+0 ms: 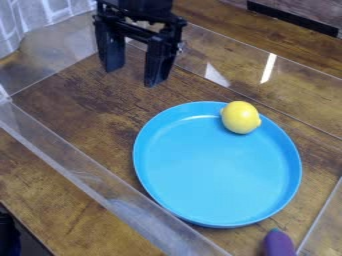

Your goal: Put the purple eggplant on the blue tray

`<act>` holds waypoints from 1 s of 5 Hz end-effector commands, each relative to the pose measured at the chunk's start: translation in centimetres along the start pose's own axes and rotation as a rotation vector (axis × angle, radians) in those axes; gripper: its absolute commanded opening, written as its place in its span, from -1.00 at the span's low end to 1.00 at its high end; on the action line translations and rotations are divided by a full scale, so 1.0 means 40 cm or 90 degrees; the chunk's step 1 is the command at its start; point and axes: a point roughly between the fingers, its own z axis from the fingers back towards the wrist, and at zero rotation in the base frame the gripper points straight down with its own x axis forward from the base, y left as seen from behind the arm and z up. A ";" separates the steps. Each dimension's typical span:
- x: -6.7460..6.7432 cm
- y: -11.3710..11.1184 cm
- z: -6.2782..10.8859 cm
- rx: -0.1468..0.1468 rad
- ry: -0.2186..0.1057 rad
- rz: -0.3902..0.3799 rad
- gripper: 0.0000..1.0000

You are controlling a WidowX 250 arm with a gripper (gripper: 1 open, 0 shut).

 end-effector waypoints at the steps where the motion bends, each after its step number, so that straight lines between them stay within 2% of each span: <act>1: 0.020 -0.033 0.045 0.007 -0.026 -0.035 1.00; 2: 0.026 -0.065 0.004 0.006 -0.020 -0.041 1.00; 3: 0.026 -0.159 -0.053 0.015 -0.020 -0.103 1.00; 4: 0.039 -0.269 -0.116 0.023 -0.014 -0.162 1.00; 5: 0.058 -0.331 -0.170 0.024 -0.021 -0.197 1.00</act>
